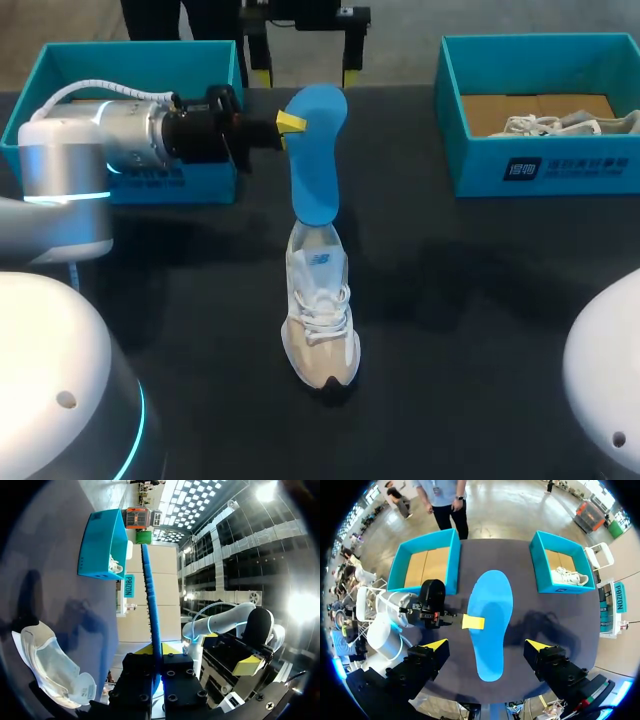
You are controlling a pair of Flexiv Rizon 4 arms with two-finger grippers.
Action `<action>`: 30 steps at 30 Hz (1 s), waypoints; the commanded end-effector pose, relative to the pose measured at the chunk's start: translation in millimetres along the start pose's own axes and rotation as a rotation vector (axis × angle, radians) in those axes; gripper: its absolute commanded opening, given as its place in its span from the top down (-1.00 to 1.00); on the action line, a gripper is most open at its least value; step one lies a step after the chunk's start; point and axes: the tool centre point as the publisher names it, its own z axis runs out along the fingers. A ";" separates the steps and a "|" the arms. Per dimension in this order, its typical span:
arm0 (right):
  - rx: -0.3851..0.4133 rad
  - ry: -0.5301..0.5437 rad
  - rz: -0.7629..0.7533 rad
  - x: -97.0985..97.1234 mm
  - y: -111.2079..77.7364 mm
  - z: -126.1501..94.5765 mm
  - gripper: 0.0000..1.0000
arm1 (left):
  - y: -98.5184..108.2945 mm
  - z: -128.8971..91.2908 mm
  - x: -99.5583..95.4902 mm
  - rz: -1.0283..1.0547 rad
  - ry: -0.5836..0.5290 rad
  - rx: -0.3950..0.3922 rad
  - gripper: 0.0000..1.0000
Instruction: Take the shoe out of the shoebox, open the shoe tongue, remove and reinsert the insole, then place the shoe into the shoebox
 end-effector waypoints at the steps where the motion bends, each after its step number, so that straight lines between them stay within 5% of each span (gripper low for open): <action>1: 0.001 0.000 0.001 -0.1 0.4 0.1 -1.00 | 1.1 -0.3 0.5 0.000 -0.003 0.002 1.00; 18: -0.002 0.093 -0.013 -9.4 1.9 -7.8 -1.00 | 1.1 -0.3 0.5 0.000 -0.003 0.002 1.00; 30: 0.043 0.399 -0.001 -48.6 5.0 -11.7 -1.00 | 1.1 -0.3 0.5 0.000 -0.003 0.002 1.00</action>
